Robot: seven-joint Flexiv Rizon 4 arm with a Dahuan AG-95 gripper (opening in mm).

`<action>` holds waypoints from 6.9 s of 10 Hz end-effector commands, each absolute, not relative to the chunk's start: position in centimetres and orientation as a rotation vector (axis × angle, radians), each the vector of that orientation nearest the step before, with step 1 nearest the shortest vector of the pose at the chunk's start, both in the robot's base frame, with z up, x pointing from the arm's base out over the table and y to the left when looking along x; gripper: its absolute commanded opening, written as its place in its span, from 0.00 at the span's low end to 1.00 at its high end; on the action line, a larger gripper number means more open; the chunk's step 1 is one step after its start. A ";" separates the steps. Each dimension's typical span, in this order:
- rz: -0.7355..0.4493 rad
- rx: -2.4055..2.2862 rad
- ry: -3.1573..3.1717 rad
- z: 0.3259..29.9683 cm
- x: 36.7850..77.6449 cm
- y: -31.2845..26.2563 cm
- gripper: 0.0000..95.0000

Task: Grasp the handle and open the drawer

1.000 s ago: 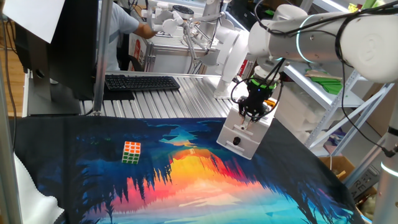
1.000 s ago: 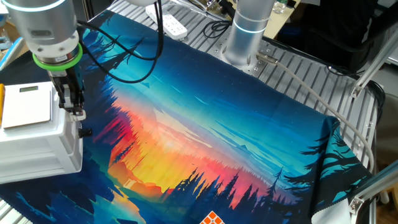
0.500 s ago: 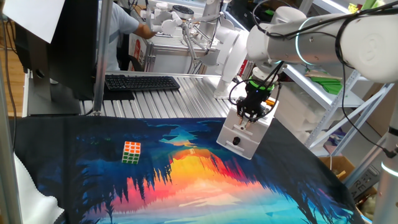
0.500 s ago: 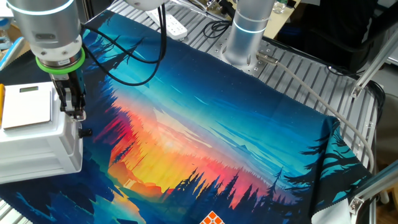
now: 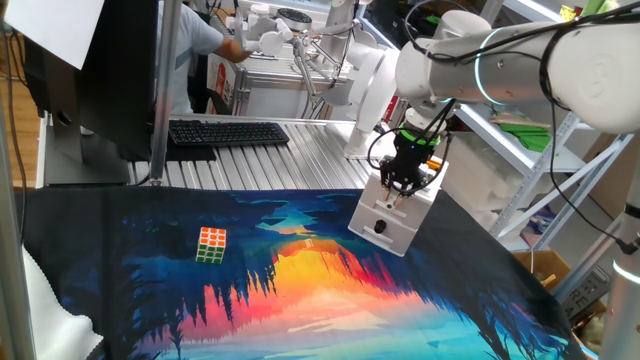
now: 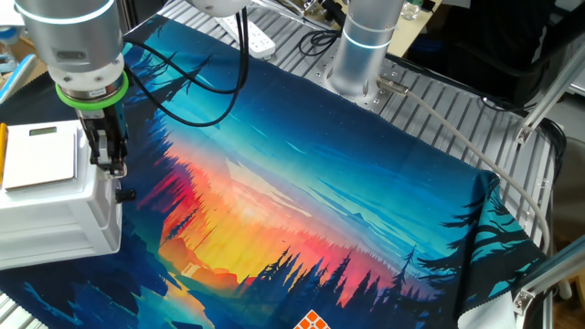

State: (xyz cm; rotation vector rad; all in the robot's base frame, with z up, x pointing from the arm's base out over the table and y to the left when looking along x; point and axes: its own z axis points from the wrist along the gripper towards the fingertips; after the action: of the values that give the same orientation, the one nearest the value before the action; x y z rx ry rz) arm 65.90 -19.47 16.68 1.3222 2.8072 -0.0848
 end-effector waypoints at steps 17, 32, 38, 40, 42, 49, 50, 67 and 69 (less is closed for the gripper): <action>-0.066 1.306 2.820 15.9 66.2 -20.0 0.40; -0.061 1.303 2.819 15.4 65.6 -19.7 0.20; -0.060 1.305 2.826 15.4 65.6 -19.7 0.00; -0.062 1.315 2.824 15.5 65.4 -19.5 0.00; -0.064 1.323 2.819 15.6 65.2 -19.2 0.00; -0.060 1.352 2.808 15.8 64.2 -18.5 0.00; -0.059 1.354 2.806 15.8 64.0 -18.3 0.00; -0.049 1.436 2.775 15.5 61.2 -16.1 0.00; -0.048 1.445 2.773 15.6 61.0 -15.9 0.00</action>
State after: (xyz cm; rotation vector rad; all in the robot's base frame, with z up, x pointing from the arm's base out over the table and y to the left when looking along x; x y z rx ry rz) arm 60.88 -15.82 15.47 1.4461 2.7710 -0.0461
